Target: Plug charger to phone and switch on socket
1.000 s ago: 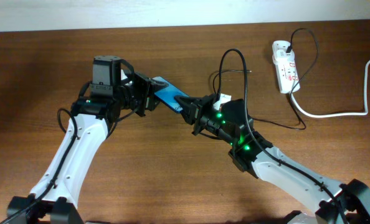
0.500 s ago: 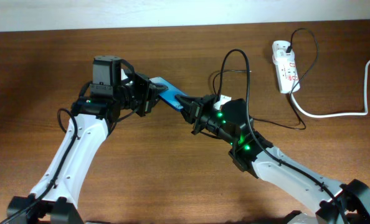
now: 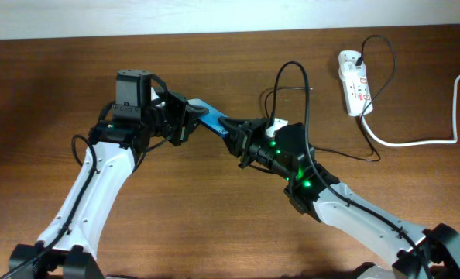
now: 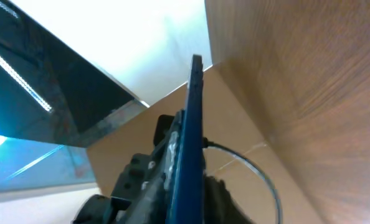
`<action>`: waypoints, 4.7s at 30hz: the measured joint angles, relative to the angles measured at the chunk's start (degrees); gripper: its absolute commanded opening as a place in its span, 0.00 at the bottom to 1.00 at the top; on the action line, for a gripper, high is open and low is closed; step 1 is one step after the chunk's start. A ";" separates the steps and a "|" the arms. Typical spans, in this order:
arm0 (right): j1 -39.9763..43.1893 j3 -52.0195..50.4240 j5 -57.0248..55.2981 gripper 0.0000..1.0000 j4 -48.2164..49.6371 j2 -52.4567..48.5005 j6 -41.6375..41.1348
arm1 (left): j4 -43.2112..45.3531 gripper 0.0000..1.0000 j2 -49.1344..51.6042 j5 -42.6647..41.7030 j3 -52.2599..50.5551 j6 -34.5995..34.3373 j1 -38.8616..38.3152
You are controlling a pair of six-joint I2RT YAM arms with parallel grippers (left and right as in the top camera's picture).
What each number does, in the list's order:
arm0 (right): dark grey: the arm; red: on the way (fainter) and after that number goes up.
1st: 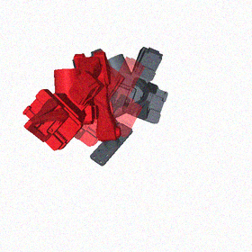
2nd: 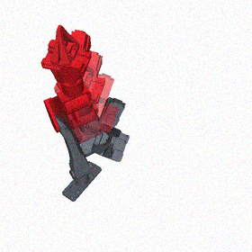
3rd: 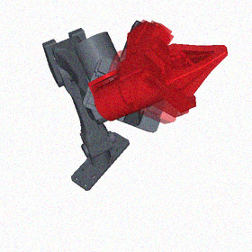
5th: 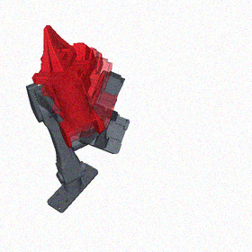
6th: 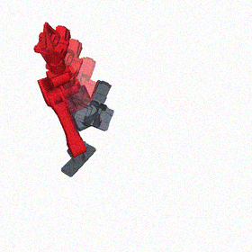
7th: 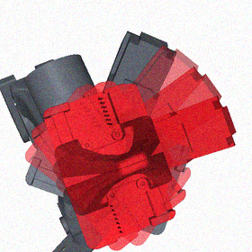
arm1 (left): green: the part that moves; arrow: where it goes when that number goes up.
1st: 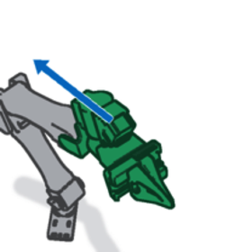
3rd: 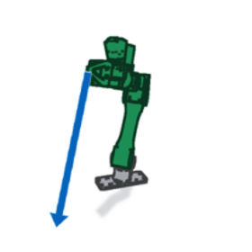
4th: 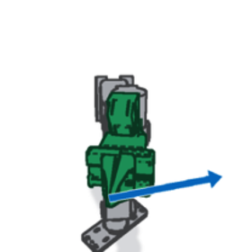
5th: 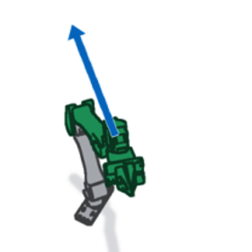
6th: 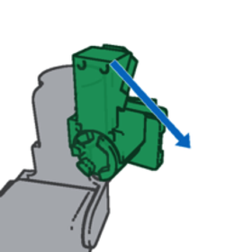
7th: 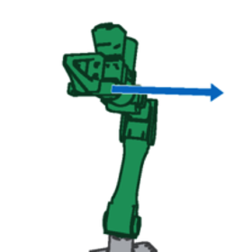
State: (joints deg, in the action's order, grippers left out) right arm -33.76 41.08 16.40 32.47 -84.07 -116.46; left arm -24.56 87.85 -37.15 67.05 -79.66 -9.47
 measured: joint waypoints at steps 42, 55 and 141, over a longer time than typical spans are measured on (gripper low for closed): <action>-0.04 0.63 4.26 0.98 -34.03 0.46 48.63 | -27.08 0.00 0.00 7.45 -0.28 57.29 3.82; 4.11 0.74 -5.40 0.98 -62.97 28.04 64.35 | -28.17 0.00 0.00 7.65 -0.26 60.65 3.82; 28.76 57.44 -8.85 0.39 -54.73 -48.96 37.07 | -30.34 0.00 0.00 9.77 -0.26 61.77 3.82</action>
State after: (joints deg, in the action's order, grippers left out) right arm -4.99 98.52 7.55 -22.26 -133.03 -79.40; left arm -54.89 87.85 -27.38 66.78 -17.89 -5.65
